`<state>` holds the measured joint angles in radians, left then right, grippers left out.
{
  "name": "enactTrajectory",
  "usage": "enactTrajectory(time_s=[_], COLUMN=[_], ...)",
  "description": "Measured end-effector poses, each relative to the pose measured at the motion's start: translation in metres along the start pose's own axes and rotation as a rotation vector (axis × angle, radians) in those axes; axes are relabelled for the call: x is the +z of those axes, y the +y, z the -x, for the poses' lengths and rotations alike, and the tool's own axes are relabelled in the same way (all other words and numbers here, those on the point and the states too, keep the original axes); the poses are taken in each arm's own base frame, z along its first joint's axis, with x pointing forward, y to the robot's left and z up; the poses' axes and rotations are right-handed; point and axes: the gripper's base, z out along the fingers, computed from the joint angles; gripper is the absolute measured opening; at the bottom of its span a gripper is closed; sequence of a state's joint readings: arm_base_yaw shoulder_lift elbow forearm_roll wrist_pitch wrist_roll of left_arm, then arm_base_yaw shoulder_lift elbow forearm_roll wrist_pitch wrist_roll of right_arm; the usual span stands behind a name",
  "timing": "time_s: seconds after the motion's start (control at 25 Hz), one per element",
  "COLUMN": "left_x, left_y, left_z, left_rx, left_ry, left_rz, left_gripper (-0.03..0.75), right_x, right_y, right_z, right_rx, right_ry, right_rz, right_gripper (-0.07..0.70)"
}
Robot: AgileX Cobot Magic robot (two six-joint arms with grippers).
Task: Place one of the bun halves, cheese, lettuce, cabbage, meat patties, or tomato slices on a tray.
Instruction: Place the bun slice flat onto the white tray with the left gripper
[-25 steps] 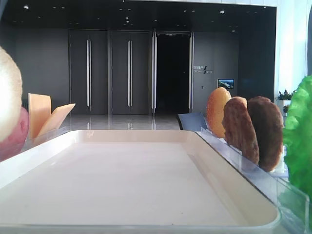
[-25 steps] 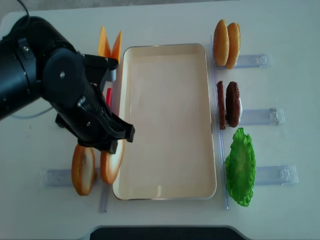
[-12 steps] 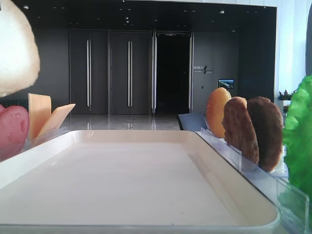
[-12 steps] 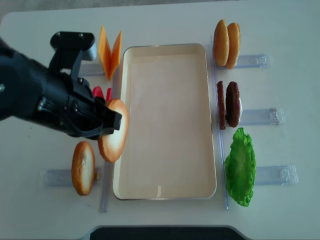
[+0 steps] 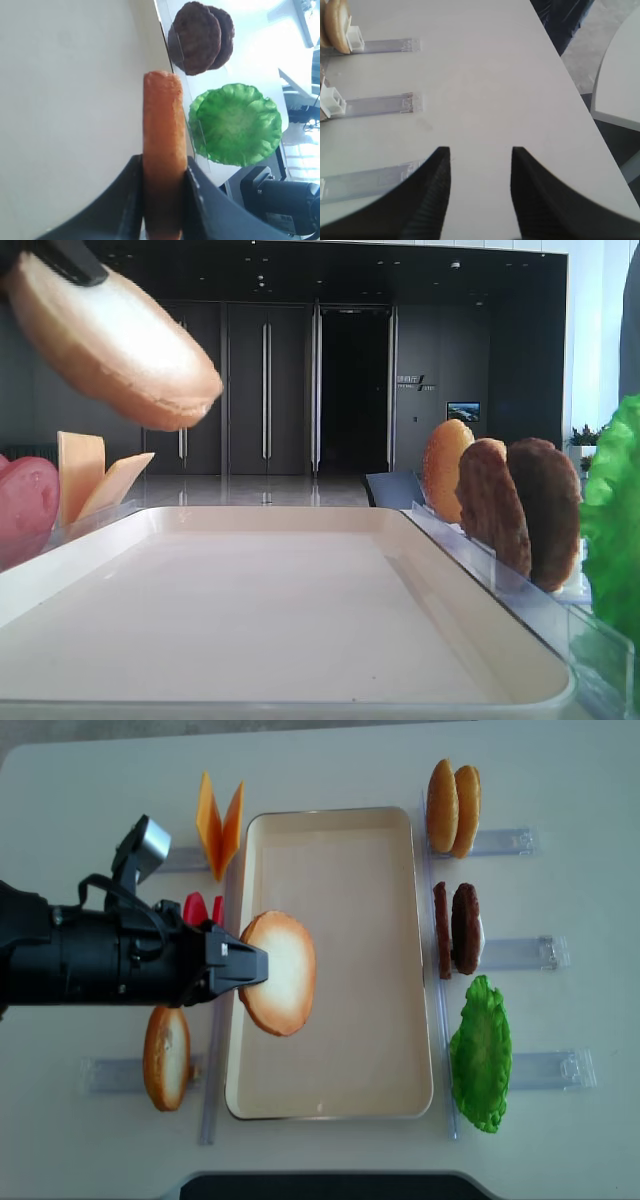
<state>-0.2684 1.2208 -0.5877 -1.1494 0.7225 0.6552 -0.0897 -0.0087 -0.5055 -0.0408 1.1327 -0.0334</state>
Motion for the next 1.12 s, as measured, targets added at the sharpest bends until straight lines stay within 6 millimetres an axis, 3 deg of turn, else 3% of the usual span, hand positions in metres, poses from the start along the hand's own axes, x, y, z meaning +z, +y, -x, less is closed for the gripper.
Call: enactTrajectory(time_s=[0.72,1.12], left_x=[0.074,0.098], left_y=[0.043,0.041], left_z=[0.002,-0.015], left_rx=[-0.103,-0.057], left_ry=[0.053,0.149], left_rz=[-0.177,-0.145], left_gripper=[0.161,0.152], right_x=[0.0,0.0], right_y=[0.0,0.0], right_z=[0.0,0.0], right_rx=[0.0,0.0], right_ry=[0.0,0.0], right_rz=[0.0,0.0], right_gripper=[0.279,0.279])
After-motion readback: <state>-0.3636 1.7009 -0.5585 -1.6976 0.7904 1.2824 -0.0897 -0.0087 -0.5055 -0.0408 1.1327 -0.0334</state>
